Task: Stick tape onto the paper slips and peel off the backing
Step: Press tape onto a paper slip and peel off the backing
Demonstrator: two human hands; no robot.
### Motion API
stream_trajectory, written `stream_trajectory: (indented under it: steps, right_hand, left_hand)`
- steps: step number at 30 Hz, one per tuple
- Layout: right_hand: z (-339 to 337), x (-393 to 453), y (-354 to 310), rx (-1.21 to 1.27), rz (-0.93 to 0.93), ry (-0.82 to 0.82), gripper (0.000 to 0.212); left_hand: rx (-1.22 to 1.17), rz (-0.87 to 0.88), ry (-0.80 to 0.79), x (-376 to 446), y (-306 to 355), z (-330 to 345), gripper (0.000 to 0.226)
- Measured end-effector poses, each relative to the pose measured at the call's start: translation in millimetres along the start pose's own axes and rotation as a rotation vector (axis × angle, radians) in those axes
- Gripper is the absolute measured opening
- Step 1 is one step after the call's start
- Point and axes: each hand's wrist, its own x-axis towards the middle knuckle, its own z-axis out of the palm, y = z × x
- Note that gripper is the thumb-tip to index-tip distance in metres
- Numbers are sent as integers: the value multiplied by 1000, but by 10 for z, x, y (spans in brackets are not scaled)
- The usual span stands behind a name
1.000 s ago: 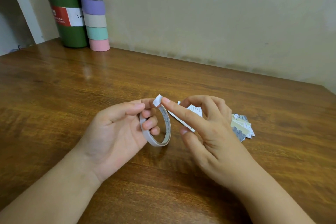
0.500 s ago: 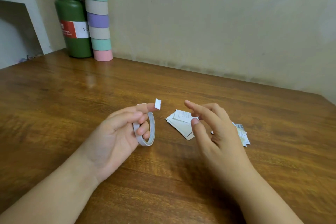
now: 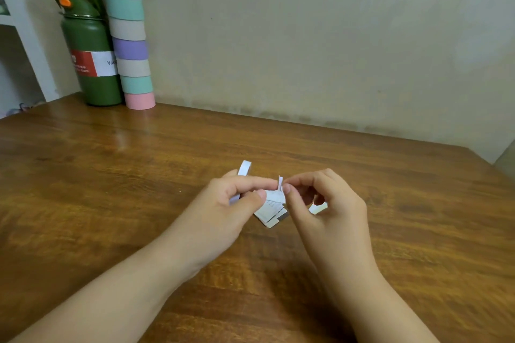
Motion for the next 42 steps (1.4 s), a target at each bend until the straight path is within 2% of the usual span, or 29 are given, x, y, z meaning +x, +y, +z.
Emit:
stream_trajectory:
  steps: [6, 8, 12, 15, 20, 26, 42]
  right_hand:
    - [49, -10, 23, -41, 25, -34, 5]
    - [61, -15, 2, -57, 10, -32, 2]
    - [67, -35, -49, -70, 15, -33, 2]
    - [47, -54, -75, -22, 115, -64, 8]
    - [2, -48, -135, 79, 277, -140, 9]
    - [5, -50, -157, 84, 302, -156, 9]
    - [6, -53, -112, 98, 273, -191, 6]
  left_hand:
    - [-51, 51, -41, -51, -141, 19, 23]
    - [-47, 53, -48, -69, -166, -22, 29]
    - [-48, 57, -66, -81, -178, -60, 30]
    - [47, 138, -66, -82, -186, -50, 27]
    - [259, 257, -47, -104, -190, -32, 39]
    - [330, 319, -28, -100, -212, -50, 38]
    - [120, 222, -52, -68, -221, -74, 28]
